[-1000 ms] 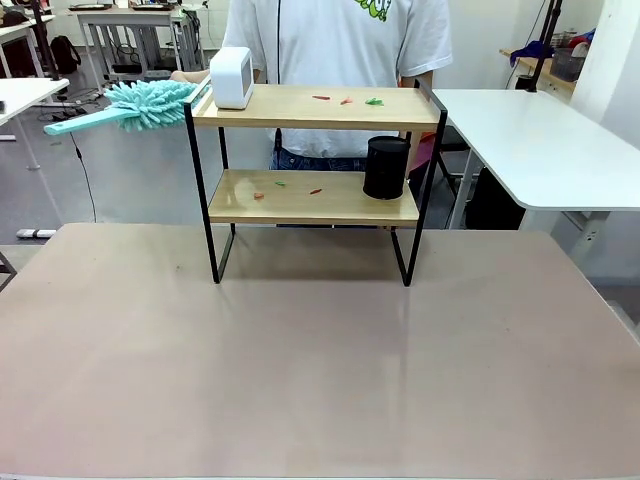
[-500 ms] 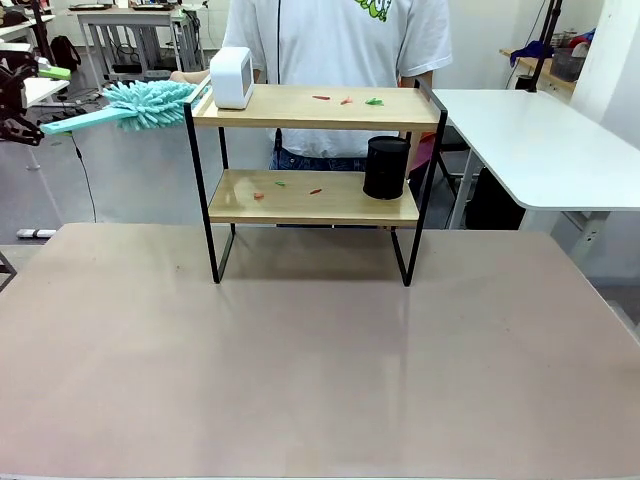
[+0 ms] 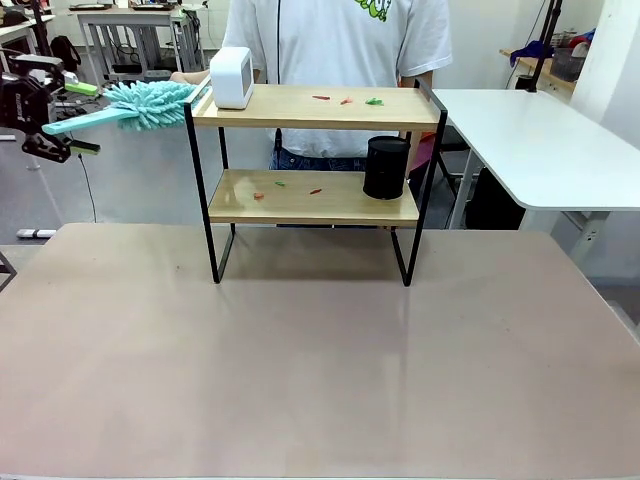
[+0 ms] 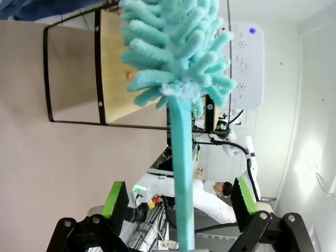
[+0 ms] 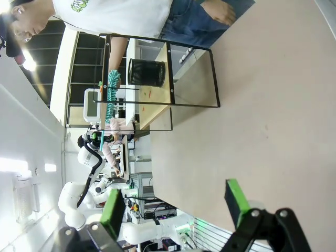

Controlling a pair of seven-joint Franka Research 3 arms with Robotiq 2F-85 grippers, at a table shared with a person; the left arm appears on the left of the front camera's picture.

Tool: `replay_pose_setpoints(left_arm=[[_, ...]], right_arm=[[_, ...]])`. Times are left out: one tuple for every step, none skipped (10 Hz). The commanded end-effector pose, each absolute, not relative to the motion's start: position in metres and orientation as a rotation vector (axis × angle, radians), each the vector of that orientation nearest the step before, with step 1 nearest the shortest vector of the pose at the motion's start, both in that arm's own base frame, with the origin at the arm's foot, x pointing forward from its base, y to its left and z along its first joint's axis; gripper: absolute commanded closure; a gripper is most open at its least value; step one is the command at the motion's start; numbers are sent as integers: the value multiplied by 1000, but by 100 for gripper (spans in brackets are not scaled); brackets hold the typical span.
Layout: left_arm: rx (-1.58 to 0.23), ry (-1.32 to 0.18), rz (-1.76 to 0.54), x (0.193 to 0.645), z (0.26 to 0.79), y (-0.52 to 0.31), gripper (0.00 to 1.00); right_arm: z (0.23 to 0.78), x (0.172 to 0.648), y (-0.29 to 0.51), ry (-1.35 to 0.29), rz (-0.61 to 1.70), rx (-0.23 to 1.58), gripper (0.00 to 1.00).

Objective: Clean the shelf.
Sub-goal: Pick up the Duster from the human.

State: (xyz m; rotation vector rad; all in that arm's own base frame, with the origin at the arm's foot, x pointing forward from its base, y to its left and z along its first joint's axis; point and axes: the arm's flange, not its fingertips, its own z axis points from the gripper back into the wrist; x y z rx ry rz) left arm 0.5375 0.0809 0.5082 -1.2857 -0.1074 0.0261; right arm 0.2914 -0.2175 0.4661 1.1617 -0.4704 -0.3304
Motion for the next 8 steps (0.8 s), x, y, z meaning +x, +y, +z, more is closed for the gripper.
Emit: replay_pose_setpoints(left_arm=[[-1261, -78, 15, 537, 518, 81, 0], [-1247, -84, -4, 534, 518, 79, 58], [-1248, -86, -7, 533, 517, 76, 57], [-1250, -85, -14, 532, 515, 74, 100], [-1263, -84, -25, 530, 514, 71, 100], [-1273, -86, -30, 528, 514, 69, 100], [-1280, -84, -43, 527, 513, 66, 84], [-1278, -88, -43, 528, 513, 63, 94]], right_arm=[[466, 293, -216, -500, -308, 1173, 0], [466, 293, -216, -500, -308, 1173, 0], [466, 293, -216, -500, -308, 1173, 0], [466, 293, -216, -500, -308, 1173, 0], [466, 293, -216, -500, -308, 1173, 0], [466, 293, -216, -500, -308, 1173, 0], [466, 293, -216, -500, -308, 1173, 0], [466, 293, -216, -500, -308, 1173, 0]])
